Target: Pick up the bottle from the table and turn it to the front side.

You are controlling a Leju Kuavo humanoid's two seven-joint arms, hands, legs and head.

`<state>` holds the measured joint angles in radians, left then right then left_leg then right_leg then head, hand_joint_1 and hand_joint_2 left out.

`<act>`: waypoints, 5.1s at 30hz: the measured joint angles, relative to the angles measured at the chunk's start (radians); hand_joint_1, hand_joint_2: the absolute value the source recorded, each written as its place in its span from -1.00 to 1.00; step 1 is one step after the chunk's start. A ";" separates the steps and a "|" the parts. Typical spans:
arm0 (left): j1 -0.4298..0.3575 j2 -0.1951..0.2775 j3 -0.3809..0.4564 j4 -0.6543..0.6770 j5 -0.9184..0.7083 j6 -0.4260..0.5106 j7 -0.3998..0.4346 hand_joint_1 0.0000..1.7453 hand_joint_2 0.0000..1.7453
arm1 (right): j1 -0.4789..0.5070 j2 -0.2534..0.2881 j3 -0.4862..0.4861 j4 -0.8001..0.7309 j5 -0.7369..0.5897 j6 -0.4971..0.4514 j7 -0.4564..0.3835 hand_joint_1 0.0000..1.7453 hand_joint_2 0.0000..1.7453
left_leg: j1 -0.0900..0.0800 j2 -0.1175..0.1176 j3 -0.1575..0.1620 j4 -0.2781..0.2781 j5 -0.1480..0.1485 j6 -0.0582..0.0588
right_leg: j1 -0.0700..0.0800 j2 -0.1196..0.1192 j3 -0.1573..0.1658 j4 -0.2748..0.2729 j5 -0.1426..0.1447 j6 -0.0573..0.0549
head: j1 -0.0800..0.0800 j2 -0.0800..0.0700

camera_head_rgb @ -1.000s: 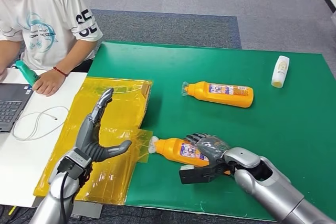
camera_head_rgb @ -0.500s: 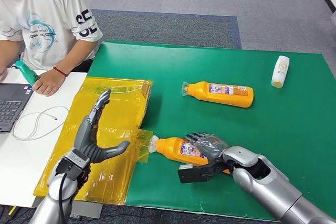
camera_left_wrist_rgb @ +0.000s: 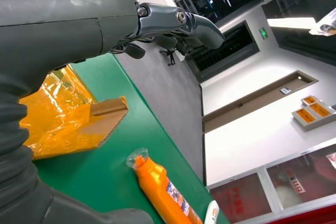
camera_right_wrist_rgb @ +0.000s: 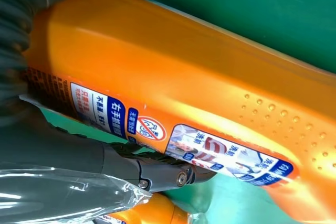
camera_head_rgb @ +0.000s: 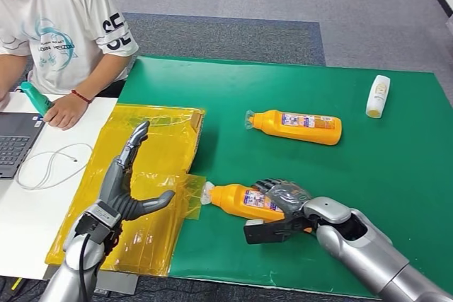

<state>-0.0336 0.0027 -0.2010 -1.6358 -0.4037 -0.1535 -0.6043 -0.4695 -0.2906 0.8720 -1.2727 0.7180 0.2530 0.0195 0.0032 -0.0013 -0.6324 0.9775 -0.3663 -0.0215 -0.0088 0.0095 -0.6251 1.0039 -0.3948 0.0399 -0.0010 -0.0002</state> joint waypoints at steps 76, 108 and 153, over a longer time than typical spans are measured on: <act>0.010 0.005 -0.016 -0.009 0.007 -0.010 0.024 -1.00 1.00 | 0.348 0.177 -0.592 -0.015 -0.660 0.072 -0.360 1.00 1.00 | 0.000 0.000 -0.001 0.000 -0.001 0.000 | 0.000 0.000 -0.001 0.000 -0.001 -0.001 | 0.000 0.000; -0.025 0.018 0.032 0.159 0.313 -0.311 -0.024 -1.00 1.00 | 0.316 0.278 -0.520 -0.161 -0.450 -0.009 -0.389 1.00 1.00 | 0.000 0.000 -0.001 0.000 0.000 -0.001 | 0.000 0.000 -0.001 0.001 -0.001 -0.001 | 0.000 0.000; -0.244 0.158 -0.055 0.369 0.620 -0.592 0.102 -1.00 1.00 | 0.200 0.379 -0.312 -0.127 -0.204 -0.246 -0.348 1.00 1.00 | 0.000 0.000 -0.001 0.000 0.001 -0.002 | 0.000 0.000 -0.003 0.002 -0.001 -0.002 | 0.000 0.000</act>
<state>-0.2777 0.1605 -0.2556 -1.2668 0.2160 -0.7451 -0.5020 -0.2693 0.0880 0.5604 -1.3995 0.5143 0.0068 -0.3289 0.0036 -0.0013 -0.6337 0.9773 -0.3652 -0.0235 -0.0084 0.0096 -0.6277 1.0059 -0.3955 0.0383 -0.0011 -0.0003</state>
